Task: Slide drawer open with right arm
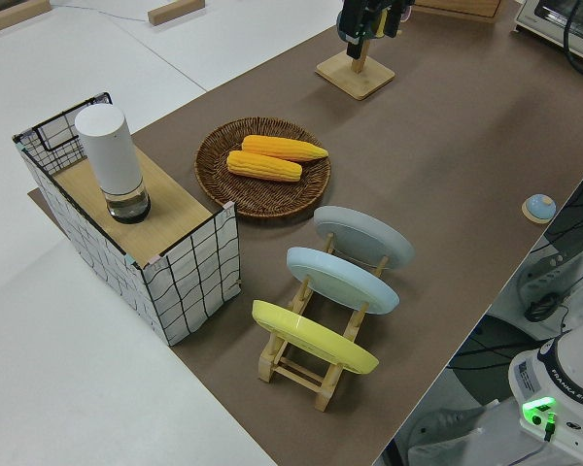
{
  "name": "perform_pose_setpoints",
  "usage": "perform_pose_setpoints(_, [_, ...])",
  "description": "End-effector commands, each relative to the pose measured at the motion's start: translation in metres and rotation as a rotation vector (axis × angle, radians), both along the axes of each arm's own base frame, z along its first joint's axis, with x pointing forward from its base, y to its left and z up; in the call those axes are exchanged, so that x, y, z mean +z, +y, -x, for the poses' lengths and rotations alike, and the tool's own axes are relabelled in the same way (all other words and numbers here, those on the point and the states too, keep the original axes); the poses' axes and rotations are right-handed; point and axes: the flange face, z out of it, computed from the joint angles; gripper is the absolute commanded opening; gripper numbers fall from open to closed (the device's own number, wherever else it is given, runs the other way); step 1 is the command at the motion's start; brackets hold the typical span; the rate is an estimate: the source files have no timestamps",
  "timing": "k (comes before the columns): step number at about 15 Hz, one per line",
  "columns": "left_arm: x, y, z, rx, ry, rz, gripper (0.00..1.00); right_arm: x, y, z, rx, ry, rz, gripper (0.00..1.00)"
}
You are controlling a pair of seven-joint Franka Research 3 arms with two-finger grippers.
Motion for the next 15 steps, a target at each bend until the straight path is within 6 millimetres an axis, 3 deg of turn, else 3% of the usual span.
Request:
perform_pose_setpoints(1, [0.006, -0.002, 0.003, 0.005, 0.003, -0.019, 0.99, 0.001, -0.005, -0.001, -0.012, 0.006, -0.003, 0.990])
perform_pose_setpoints(7, [0.005, -0.002, 0.003, 0.005, 0.004, -0.018, 0.99, 0.001, -0.003, -0.001, -0.010, 0.007, 0.008, 0.990])
perform_pose_setpoints(10, [0.006, -0.002, 0.003, 0.005, 0.003, -0.019, 0.99, 0.002, 0.004, -0.001, 0.011, 0.003, 0.115, 0.990])
perform_pose_setpoints(15, [0.006, -0.002, 0.003, 0.005, 0.003, -0.019, 0.99, -0.002, 0.036, -0.005, 0.100, -0.006, 0.342, 0.990])
